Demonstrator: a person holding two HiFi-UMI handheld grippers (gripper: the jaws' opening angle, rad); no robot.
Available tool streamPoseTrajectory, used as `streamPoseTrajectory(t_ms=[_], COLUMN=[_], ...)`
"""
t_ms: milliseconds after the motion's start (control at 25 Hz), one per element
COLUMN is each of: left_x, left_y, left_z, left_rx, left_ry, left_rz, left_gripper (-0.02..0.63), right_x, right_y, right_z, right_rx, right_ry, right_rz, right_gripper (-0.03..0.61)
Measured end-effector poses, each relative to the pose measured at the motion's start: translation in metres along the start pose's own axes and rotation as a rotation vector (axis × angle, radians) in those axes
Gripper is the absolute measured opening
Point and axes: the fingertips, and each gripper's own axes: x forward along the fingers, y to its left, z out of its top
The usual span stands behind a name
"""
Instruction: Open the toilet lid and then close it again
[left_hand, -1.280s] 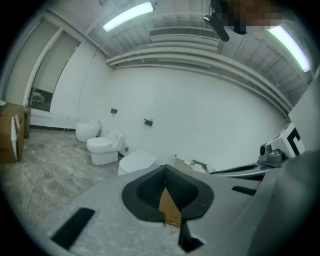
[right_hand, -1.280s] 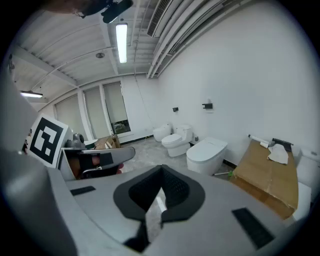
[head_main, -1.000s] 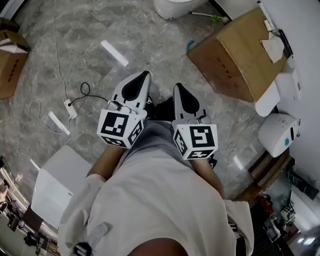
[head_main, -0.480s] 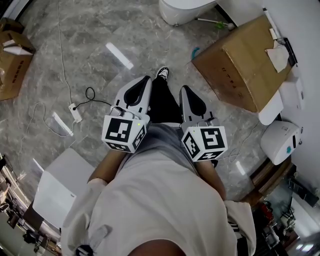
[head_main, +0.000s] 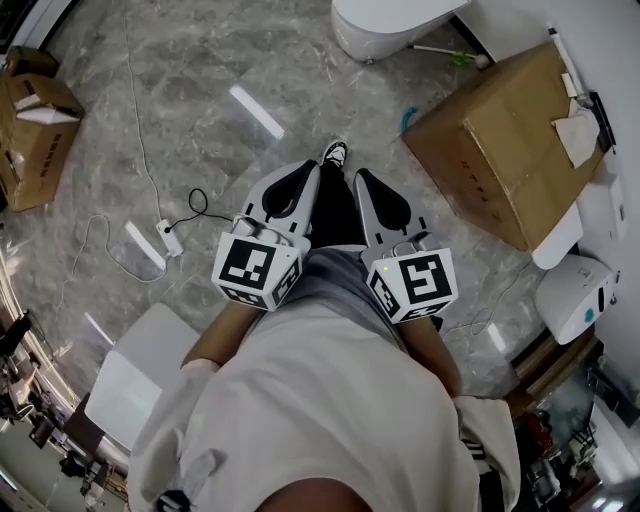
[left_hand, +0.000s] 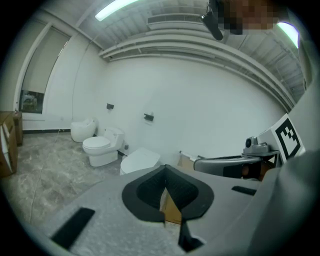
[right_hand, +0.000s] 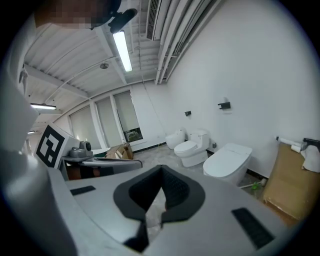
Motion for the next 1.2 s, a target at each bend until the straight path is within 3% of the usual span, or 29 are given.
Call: streamPoseTrajectory(t_ms=[360,680,1000,1200], left_x=[0.085,0.159,0.208,0.230], left_y=[0.054,0.083,0.089,0.101], left_z=[0.032,0.061,0.085,0.106], left_rx=[-0.013,0.016,-0.001,0.012], left_ry=[0.055,0.093,0.085,0.081], left_rz=[0.010,-0.040,-0.081,-0.113], left_gripper=[0.008,0.008,0.008,0.008], right_x=[0.086,0.146,0.179,0.201], right_y=[-0.053,-0.101,-0.119,-0.128], right_z=[0.026,0.044,0.061,0.079], right_rx=[0.011,0.059,0.020,0.054], right_ry=[0.067,0.147,0.201,0.185], right_rz=[0.031,0.022,0.124,0.102], right_gripper=[0.009,0.010,0.011,0.011])
